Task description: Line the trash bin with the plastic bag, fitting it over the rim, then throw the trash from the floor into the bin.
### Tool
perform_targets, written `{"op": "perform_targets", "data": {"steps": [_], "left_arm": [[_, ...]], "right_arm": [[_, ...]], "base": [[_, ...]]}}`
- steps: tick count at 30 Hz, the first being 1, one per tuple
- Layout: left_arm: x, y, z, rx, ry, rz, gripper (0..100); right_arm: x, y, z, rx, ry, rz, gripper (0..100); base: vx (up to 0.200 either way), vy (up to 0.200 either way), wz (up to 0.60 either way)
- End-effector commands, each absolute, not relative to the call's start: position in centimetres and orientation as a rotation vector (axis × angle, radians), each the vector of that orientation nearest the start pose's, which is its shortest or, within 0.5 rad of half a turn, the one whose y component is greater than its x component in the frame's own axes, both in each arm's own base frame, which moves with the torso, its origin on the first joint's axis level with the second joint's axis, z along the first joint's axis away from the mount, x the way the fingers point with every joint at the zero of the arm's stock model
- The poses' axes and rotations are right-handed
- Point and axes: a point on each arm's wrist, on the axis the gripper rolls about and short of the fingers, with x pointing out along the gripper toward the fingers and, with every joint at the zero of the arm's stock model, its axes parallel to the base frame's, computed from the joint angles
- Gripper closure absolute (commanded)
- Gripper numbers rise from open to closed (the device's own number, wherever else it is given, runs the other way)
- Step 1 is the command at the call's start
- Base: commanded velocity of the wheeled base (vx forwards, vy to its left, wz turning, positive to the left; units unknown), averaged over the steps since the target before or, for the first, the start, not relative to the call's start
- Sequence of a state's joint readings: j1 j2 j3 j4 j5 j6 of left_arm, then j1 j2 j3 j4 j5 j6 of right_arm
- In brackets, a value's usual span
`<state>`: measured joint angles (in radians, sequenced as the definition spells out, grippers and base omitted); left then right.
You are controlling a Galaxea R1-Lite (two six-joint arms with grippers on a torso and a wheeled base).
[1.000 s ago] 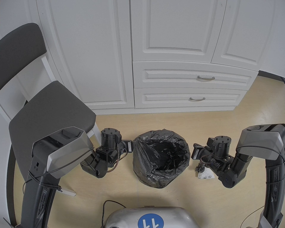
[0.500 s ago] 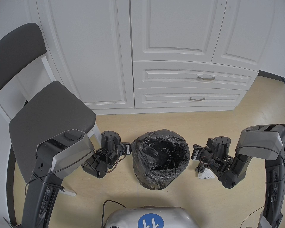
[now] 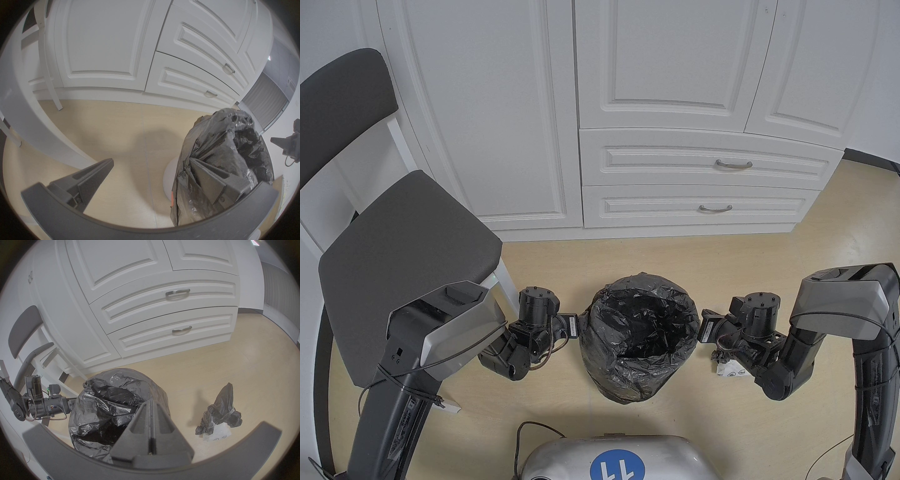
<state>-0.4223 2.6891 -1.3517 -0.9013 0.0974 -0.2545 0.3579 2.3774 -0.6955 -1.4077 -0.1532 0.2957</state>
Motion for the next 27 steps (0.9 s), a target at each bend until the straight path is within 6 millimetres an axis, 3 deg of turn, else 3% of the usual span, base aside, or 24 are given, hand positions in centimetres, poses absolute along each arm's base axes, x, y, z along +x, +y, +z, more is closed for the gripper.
{"op": "perform_targets", "data": {"steps": [1, 10, 17, 23, 27], "left_arm": [[43.5, -19.4, -6.9, -0.132, 0.472, -0.262, 0], [43.5, -19.0, -6.7, -0.134, 0.474, -0.256, 0], [42.1, -17.2, -4.1, -0.135, 0.478, -0.239, 0], [38.0, -16.0, -0.1, -0.12, 0.436, -0.275, 0], [36.0, -15.2, 1.1, -0.068, 0.364, -0.299, 0]], "right_arm": [[34.9, 12.7, -0.8, 0.22, 0.307, 0.161, 100], [34.8, 12.7, -0.8, 0.219, 0.309, 0.162, 100], [32.9, 11.5, 2.9, 0.179, 0.261, 0.167, 100], [32.4, 9.8, 5.2, 0.113, 0.208, 0.137, 100], [31.5, 9.2, 6.6, 0.083, 0.181, 0.131, 100]], "base": [[0.0, 0.0, 0.0], [0.0, 0.0, 0.0], [0.0, 0.0, 0.0], [0.0, 0.0, 0.0], [0.0, 0.0, 0.0]]}}
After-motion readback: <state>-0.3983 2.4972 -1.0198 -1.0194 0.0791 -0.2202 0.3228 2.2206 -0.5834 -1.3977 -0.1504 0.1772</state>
